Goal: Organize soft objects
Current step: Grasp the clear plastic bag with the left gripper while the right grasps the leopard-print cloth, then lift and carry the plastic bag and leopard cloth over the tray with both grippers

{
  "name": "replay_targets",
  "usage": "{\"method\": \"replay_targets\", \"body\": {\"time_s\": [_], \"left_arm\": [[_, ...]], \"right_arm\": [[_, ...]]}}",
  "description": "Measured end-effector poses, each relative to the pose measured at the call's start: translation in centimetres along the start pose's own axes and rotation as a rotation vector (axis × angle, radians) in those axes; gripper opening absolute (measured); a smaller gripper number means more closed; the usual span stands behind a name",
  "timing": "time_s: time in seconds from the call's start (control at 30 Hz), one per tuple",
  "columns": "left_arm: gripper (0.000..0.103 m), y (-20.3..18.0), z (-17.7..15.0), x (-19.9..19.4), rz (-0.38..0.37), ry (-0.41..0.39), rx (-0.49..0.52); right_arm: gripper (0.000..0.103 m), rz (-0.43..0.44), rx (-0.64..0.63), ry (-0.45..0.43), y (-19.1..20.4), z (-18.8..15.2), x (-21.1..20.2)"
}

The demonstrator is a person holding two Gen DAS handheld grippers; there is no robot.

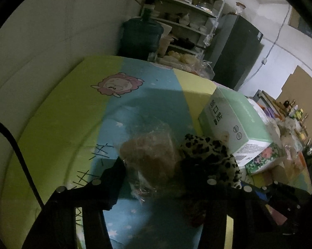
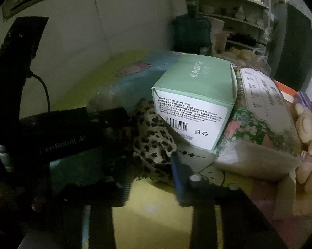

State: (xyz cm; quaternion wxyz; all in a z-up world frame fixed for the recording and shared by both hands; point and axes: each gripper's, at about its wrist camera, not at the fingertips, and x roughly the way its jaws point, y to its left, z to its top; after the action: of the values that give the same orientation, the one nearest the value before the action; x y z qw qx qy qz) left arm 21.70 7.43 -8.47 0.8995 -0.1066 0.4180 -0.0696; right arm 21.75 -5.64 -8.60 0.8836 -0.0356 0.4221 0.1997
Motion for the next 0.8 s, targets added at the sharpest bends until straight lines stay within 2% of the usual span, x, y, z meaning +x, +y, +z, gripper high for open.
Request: {"method": "replay_targets", "body": {"time_s": [0.07,0.2,0.5,0.8], "left_arm": [[0.053,0.1,0.1,-0.2,0.004,-0.009,-0.007],[0.053,0.5,-0.1,-1.2,0.018,-0.045,-0.018],[0.053,0.8,-0.5,-3.8,0.044,-0.113,-0.014],[0.053,-0.1,-0.9,-7.3,0.039,-0.181,0.005]], "right_arm": [[0.018,-0.004,-0.004,-0.01,0.1,-0.2,-0.2],[0.015,0.016,-0.002,-0.036,-0.1,0.0,-0.7],[0.014,0.052,-0.016,-0.112,0.3,-0.1,-3.4],[0.014,0.045,-0.035,-0.188,1.6,-0.4,-6.9]]}}
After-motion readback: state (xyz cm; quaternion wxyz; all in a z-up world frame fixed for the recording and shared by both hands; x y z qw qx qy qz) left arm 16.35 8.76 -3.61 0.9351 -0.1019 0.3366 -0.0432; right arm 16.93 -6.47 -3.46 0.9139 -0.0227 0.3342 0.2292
